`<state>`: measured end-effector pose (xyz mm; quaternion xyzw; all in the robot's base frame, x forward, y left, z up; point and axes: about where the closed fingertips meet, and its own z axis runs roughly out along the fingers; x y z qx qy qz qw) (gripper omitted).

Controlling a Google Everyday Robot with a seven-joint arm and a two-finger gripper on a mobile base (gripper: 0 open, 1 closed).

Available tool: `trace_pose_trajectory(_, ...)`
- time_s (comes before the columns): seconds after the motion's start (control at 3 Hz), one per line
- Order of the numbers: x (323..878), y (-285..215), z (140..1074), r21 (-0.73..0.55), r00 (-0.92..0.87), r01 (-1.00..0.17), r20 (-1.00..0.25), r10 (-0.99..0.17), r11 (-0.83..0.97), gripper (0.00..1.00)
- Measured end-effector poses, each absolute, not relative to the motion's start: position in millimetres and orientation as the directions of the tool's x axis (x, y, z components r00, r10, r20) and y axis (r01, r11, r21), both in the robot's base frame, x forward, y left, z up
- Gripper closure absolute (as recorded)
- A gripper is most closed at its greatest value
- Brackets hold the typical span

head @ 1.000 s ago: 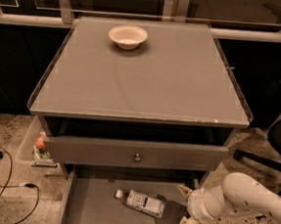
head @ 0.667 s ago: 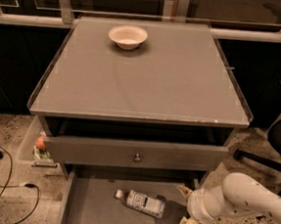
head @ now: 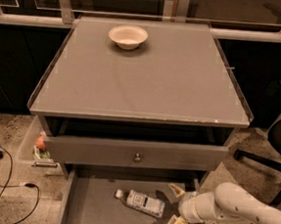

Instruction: Pick blue plastic bottle from middle drawer and place on counter

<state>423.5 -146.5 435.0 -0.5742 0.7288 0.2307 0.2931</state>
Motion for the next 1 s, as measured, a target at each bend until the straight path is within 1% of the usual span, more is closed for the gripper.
trace_pose_trajectory(0.33, 438.6, -131.0, 415.7, -0.028, -0.147, -0.967, -0.747, -0.648, 0.252, 0.00)
trace_pose_trajectory(1.0, 453.4, -103.7, 368.0, 0.008, -0.166, -0.969, -0.766, -0.621, 0.249, 0.00)
